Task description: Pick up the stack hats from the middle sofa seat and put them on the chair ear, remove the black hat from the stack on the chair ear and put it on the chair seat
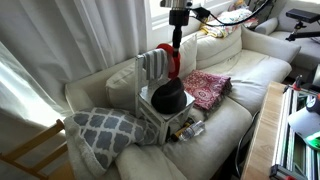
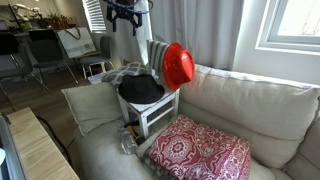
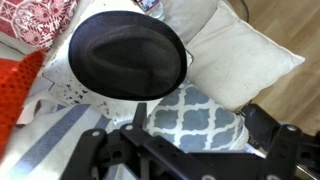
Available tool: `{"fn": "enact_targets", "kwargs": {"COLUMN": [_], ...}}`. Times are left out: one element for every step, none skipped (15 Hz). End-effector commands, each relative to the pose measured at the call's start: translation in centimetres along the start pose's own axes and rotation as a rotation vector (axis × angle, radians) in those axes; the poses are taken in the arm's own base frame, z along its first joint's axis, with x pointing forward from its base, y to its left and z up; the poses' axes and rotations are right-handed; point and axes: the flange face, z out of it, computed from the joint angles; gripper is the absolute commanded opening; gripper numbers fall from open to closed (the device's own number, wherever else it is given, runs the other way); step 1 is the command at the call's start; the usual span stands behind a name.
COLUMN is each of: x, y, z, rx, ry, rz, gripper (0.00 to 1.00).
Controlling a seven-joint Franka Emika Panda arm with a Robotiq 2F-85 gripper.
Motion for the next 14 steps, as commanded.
{"fn": "enact_targets", "kwargs": {"x": [-2.4,-3.0,-3.5,-4.1,-4.5,-5.1,-5.5,-6.1,-6.6,-7.1,-7.6,-6.5,-7.0,-7.3], "y": [2.4,3.2,3.9,4.6,5.1,5.5,6.0,6.3,6.6,6.9,7.3,7.2,7.5,7.6], "z": [-5.0,-6.5,-7.8,-9.2,-10.5,-12.0,-13.0,-14.3,-15.2,-16.3,-17.0,-16.0,-16.8,-17.2], "rx": [0.015,0.003,0.002,-0.023,-0.038,-0.061,-0.075,-0.088,-0.097,-0.105,-0.111,-0.121,-0.129,-0.134], "ry": [0.036,0.056,0.077,0.1,0.121,0.143,0.161,0.183,0.196,0.211,0.224,0.207,0.219,0.225], "rz": [0.066,0.087,0.094,0.109,0.11,0.115,0.12,0.124,0.127,0.132,0.135,0.142,0.143,0.145], "gripper": [1.0,1.0,1.0,1.0,1.0,1.0,1.0,1.0,1.0,1.0,1.0,1.0,1.0,1.0]}}
